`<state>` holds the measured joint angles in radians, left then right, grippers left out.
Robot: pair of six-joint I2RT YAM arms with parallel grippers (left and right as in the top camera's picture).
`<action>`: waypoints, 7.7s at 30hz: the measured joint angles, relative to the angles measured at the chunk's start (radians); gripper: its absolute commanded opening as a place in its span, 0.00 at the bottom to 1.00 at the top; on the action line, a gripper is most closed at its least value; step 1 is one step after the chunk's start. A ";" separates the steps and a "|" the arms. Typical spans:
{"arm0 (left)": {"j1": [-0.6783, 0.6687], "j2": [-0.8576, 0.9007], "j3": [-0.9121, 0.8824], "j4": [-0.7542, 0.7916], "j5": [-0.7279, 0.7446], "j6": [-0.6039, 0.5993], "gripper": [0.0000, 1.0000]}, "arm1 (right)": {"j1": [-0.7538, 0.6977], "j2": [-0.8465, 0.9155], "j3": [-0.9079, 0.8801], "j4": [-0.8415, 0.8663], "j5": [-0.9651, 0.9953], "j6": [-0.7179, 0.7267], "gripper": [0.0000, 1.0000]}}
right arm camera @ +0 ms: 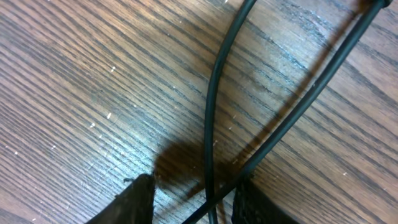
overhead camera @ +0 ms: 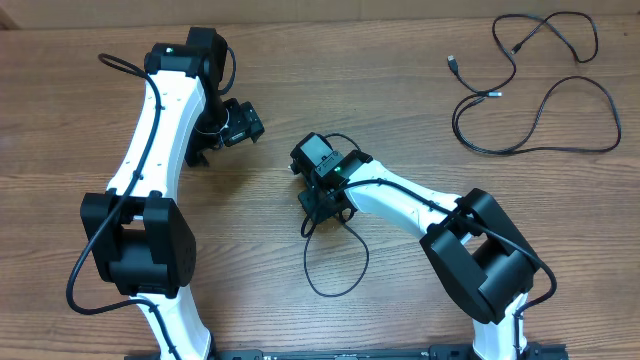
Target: Untangle cables
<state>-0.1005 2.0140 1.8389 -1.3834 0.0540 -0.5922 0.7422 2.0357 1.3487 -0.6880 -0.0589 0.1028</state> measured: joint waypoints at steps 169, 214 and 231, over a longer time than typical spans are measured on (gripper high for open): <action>0.000 0.000 0.000 0.000 -0.006 0.000 0.99 | -0.967 -0.224 0.000 -0.227 0.006 0.373 0.58; 0.000 0.000 0.000 0.000 -0.006 0.000 1.00 | -0.807 -0.161 -0.228 0.060 0.157 0.375 0.26; 0.000 0.000 0.000 0.000 -0.006 0.000 1.00 | -0.807 -0.161 -0.225 -0.021 0.174 0.396 0.04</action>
<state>-0.1005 2.0140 1.8389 -1.3830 0.0475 -0.5922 -0.0647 1.8748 1.1240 -0.7094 0.1150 0.4992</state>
